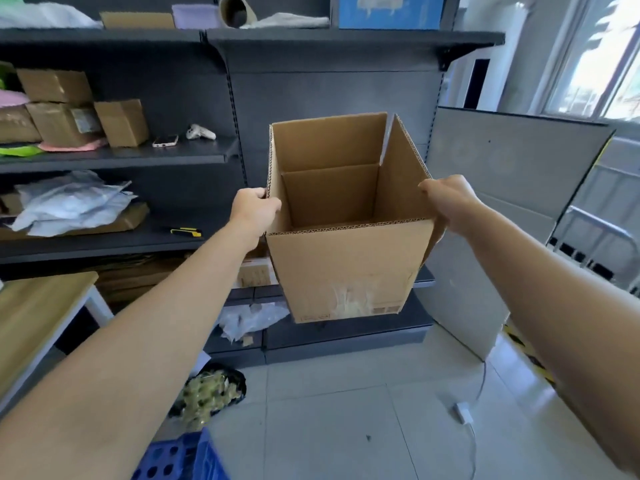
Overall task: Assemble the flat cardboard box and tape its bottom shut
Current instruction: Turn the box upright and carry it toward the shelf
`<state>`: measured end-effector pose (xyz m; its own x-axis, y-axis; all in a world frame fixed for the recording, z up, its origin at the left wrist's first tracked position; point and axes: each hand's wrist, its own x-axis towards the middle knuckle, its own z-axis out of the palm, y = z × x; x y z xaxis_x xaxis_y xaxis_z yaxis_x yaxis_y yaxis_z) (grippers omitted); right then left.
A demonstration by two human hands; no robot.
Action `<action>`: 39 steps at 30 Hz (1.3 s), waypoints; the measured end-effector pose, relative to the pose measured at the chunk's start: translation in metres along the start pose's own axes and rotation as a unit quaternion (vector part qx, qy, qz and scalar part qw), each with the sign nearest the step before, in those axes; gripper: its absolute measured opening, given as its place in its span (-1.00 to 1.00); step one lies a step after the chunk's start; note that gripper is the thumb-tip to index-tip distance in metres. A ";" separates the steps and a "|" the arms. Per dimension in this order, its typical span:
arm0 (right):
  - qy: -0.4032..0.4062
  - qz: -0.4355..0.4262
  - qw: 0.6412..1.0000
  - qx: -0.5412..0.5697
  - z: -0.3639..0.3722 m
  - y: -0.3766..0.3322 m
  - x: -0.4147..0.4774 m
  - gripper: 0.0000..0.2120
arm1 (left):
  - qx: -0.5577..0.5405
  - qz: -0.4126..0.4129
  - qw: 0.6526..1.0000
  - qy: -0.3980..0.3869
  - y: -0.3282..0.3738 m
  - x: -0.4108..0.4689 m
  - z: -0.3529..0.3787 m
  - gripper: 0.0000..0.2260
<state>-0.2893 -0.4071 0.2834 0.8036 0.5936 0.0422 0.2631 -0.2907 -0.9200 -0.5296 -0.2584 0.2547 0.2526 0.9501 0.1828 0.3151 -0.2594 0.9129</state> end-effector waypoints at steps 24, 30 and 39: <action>-0.025 -0.010 0.998 -0.052 0.026 -0.001 0.336 -0.84 | -0.016 -0.029 0.999 -0.029 0.029 0.273 0.199 -0.63; -0.022 0.001 0.997 -0.076 0.056 0.000 0.397 -0.74 | -0.006 -0.044 0.999 -0.029 0.023 0.323 0.218 -0.61; -0.008 -0.042 0.982 -0.185 0.087 0.002 0.463 -0.89 | 0.012 -0.125 0.990 0.056 0.016 0.353 0.254 -0.77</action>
<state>0.0371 -0.0673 0.2673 0.7630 0.6382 0.1026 0.5065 -0.4918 -0.7082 -0.2028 0.0283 0.2410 0.0610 0.9981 -0.0077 0.3765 -0.0159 0.9263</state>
